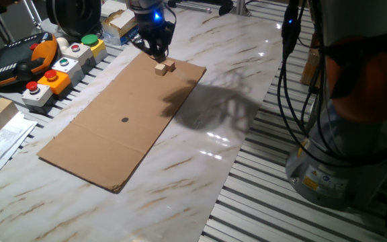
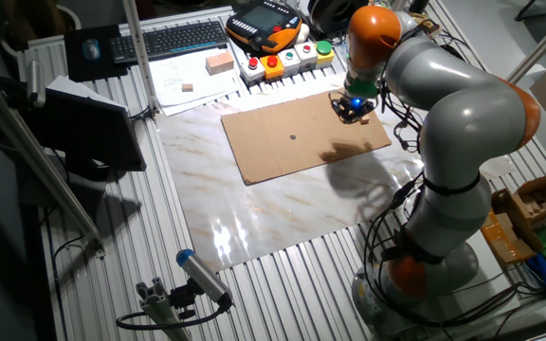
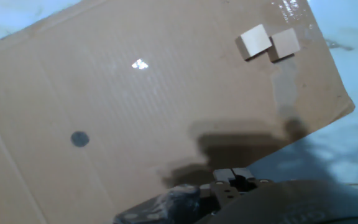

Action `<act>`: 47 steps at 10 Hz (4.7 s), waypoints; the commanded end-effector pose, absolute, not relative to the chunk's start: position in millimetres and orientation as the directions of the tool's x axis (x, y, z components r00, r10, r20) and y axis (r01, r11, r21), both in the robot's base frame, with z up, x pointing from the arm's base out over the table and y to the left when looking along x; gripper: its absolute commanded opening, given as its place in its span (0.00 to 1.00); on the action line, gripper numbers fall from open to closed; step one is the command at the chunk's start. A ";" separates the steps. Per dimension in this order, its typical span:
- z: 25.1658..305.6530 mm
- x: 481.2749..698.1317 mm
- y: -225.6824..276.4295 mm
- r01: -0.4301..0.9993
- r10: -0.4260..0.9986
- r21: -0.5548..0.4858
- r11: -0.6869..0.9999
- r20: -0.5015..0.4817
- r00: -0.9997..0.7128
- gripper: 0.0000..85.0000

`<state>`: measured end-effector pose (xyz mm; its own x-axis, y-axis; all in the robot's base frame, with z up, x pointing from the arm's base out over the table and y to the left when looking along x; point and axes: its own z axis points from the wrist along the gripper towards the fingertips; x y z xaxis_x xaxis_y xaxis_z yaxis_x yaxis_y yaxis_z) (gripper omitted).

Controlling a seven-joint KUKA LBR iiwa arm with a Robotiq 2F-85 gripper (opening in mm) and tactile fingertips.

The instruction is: Use the gripper to push the small block from left to right

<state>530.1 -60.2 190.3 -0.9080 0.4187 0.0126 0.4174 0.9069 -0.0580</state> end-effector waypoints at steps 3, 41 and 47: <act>177.5 529.6 -75.0 0.487 0.487 -0.034 0.873 0.001 -0.873 0.01; 140.0 542.2 -169.6 0.983 0.983 -0.005 0.182 0.003 -0.182 0.01; 119.2 539.7 -187.1 0.969 0.969 0.012 0.247 -0.016 -0.246 0.01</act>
